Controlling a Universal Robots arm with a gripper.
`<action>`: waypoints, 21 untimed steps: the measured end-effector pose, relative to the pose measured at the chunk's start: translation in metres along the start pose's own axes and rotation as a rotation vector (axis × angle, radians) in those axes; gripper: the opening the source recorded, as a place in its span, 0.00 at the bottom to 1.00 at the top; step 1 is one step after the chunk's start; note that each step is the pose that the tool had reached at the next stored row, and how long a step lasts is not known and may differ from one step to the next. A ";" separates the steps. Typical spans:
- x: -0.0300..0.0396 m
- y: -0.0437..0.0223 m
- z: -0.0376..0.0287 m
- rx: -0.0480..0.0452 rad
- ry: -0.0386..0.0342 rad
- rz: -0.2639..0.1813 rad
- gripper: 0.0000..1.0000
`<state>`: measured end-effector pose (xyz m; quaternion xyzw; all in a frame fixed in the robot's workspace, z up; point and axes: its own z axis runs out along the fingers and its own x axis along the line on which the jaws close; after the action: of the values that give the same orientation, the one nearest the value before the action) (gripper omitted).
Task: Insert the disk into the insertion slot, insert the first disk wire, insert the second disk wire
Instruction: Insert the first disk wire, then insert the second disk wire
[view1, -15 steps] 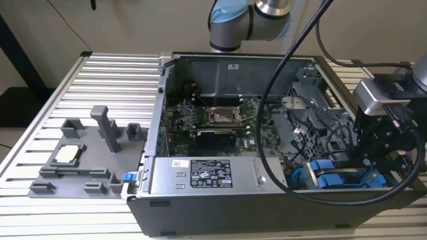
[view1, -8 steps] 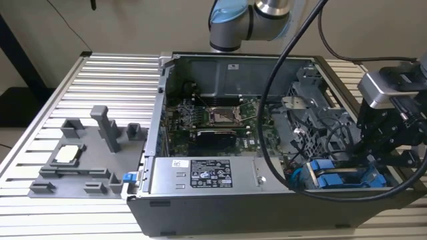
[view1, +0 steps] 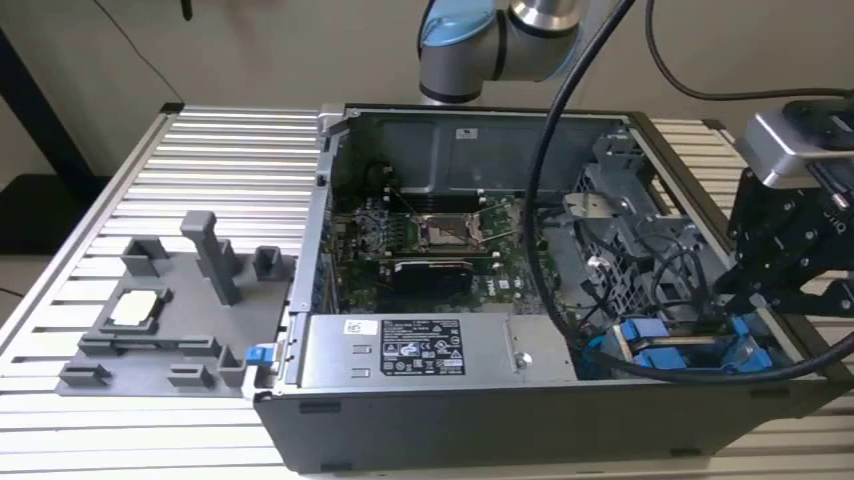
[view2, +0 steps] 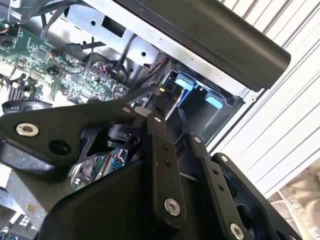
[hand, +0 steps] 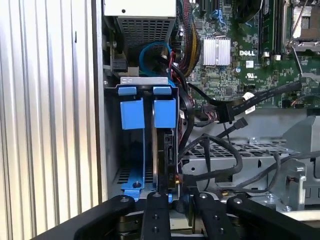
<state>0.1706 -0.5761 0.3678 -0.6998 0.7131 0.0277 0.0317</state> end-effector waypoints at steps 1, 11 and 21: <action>-0.0002 0.0000 -0.0028 0.0000 0.0000 0.000 0.27; -0.0031 0.0000 -0.0105 0.0001 0.0003 0.000 0.27; -0.0287 0.0006 -0.0083 0.0002 0.0002 0.002 0.27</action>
<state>0.1706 -0.5481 0.3784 -0.6991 0.7138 0.0276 0.0316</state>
